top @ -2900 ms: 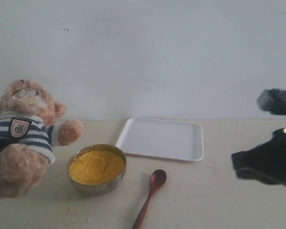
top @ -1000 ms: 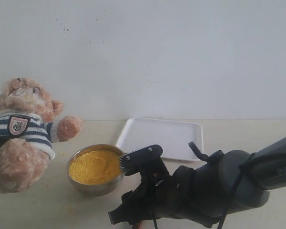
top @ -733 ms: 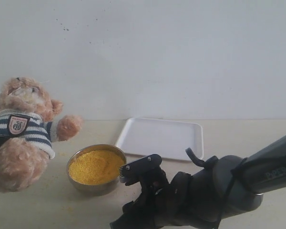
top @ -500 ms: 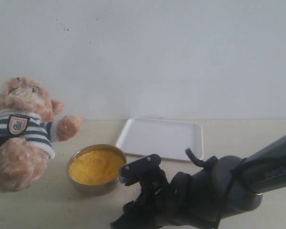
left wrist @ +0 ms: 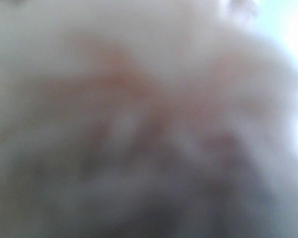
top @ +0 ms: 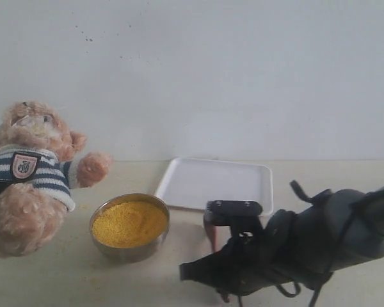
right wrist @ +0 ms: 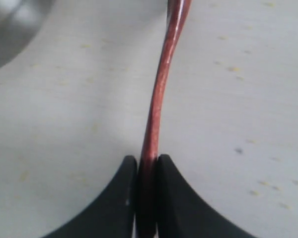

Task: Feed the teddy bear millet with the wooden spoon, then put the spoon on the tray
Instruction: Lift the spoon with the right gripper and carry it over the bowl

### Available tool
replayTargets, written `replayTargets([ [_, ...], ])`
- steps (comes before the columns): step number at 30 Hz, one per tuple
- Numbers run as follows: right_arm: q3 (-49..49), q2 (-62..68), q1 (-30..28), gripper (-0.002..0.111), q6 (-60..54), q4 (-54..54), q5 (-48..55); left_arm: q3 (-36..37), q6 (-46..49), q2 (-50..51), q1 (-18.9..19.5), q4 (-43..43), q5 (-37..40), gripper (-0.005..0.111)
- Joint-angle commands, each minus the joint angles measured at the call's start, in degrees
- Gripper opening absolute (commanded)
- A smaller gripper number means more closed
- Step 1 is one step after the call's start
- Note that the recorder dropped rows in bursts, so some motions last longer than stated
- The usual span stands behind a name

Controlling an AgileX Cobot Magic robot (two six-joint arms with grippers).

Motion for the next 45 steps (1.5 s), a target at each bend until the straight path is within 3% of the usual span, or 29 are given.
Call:
replayTargets([
  [1, 5.5, -5.8, -6.2, 0.000, -4.5, 0.3, 2.2, 0.0, 0.3, -0.4, -0.3, -1.1, 2.0, 0.004],
  [4, 7.9, -12.4, -10.8, 0.000, -9.9, 0.3, 4.2, 0.0, 0.3, -0.4, -0.3, -1.4, 2.0, 0.004],
  [7, 7.8, -19.6, -16.9, 0.000, -14.9, 0.3, 12.5, 0.0, 0.3, -0.4, -0.3, -1.5, 2.0, 0.004],
  [10, 4.1, -24.1, -25.8, 0.000, -21.1, -0.2, 29.5, 0.0, 0.3, -0.4, -0.3, -1.5, 2.0, 0.004],
  [14, -4.2, -24.6, -37.5, 0.000, -19.4, -4.7, 54.4, 0.0, 0.3, -0.4, -0.3, -1.7, 2.0, 0.004],
  [18, -8.2, -24.8, -41.2, 0.000, -15.3, -2.9, 62.3, 0.0, 0.3, -0.4, -0.3, -1.9, 2.0, 0.004],
  [26, -8.8, -24.6, -31.8, 0.000, -16.1, -3.5, 72.0, 0.0, 0.3, -0.4, -0.3, -2.8, -1.6, 0.004],
  [32, -15.1, -24.6, -20.9, 0.000, -6.2, -13.9, 72.2, 0.0, -2.5, -0.4, -0.1, -4.0, -12.5, 0.004],
  [34, -19.7, -23.9, -15.8, 0.000, 1.8, -23.1, 70.7, 0.0, -2.5, -0.4, -0.1, -4.4, -13.7, 0.004],
  [35, -26.2, -20.6, -11.1, 0.000, 9.3, -32.7, 70.5, 0.0, -2.5, -0.4, -0.1, -4.4, -13.7, 0.004],
  [37, -37.2, -11.2, -7.0, 0.000, 12.2, -36.6, 72.2, 0.0, -2.5, -0.4, -0.1, -4.4, -14.4, 0.004],
  [43, -57.5, 5.0, -4.0, 0.000, 15.8, -29.3, 72.2, 0.1, -1.9, -0.4, -0.1, -4.4, -16.9, 0.004],
  [45, -59.6, 9.1, -3.9, 0.000, 18.0, -29.8, 72.2, 0.1, -1.9, -0.4, -0.1, -4.4, -18.0, 0.004],
])
